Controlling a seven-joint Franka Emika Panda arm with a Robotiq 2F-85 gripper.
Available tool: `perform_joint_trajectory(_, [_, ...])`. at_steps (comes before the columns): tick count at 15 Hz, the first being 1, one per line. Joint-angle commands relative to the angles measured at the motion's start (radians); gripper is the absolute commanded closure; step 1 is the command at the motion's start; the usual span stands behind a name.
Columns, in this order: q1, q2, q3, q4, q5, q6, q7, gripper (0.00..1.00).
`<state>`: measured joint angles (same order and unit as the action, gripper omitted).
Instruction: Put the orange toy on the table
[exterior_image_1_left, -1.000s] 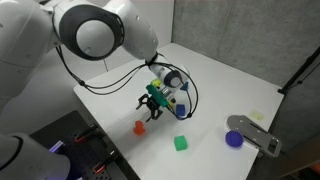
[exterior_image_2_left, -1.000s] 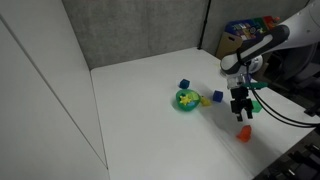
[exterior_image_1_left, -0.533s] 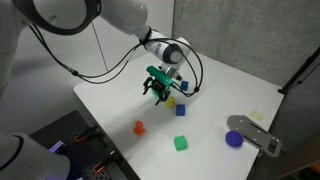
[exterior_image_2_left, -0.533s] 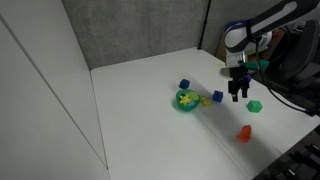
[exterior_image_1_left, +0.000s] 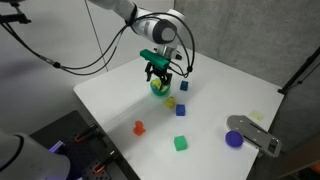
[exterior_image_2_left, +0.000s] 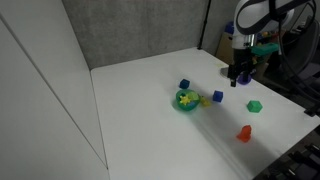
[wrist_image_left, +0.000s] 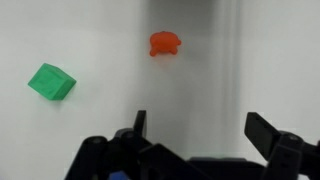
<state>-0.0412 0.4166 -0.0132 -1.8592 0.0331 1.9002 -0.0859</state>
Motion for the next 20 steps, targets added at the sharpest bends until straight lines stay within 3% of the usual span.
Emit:
perform_joint_trajectory(1, [0.021,-0.157,-0.016,-0.122,-0.035,0.073,0.096,0.0])
perform_joint_trajectory(8, [0.027,-0.476,-0.011,-0.361,-0.108,0.117,0.196,0.0])
perform_joint_trajectory(13, [0.02,-0.682,-0.006,-0.527,-0.068,0.133,0.177,0.0])
perform_joint_trajectory(20, [0.015,-0.83,-0.002,-0.662,-0.07,0.168,0.177,0.0])
